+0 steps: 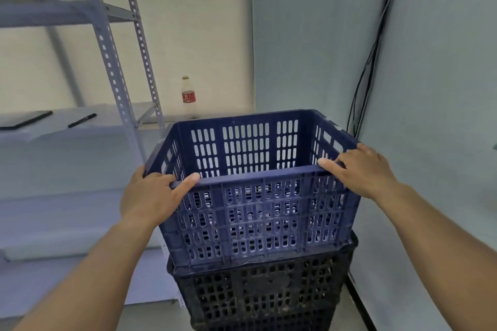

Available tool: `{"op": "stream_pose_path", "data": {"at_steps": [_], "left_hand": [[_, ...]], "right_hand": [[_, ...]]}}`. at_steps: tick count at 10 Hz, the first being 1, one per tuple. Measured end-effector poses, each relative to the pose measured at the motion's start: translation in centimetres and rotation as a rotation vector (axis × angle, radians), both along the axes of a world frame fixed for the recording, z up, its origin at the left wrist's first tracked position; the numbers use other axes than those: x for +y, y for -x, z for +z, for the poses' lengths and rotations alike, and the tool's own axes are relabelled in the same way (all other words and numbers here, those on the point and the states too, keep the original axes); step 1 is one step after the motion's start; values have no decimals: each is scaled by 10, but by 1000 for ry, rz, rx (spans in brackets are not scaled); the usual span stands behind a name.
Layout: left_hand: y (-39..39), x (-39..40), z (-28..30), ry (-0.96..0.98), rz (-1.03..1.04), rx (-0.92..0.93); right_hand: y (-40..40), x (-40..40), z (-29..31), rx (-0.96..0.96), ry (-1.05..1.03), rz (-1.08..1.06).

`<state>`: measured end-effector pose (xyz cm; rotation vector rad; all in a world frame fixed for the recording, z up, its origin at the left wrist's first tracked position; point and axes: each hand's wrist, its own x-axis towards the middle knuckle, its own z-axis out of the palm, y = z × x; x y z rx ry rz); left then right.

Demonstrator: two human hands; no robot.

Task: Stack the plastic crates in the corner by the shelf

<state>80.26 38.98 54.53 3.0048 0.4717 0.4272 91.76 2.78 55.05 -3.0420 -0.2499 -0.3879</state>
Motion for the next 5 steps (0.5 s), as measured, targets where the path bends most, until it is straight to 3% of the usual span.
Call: {"op": "stream_pose_path", "data": {"at_steps": [2, 3, 4, 5], "left_hand": [[2, 1, 5, -35, 52, 70], [9, -8, 6, -40, 48, -24], [16, -30, 16, -44, -65, -263], [15, -52, 30, -40, -201, -480]], "right_hand": [[9, 1, 7, 89, 3, -16], [21, -1, 12, 53, -89, 15], [45, -7, 18, -149, -319, 75], [81, -15, 39, -356, -734, 62]]}}
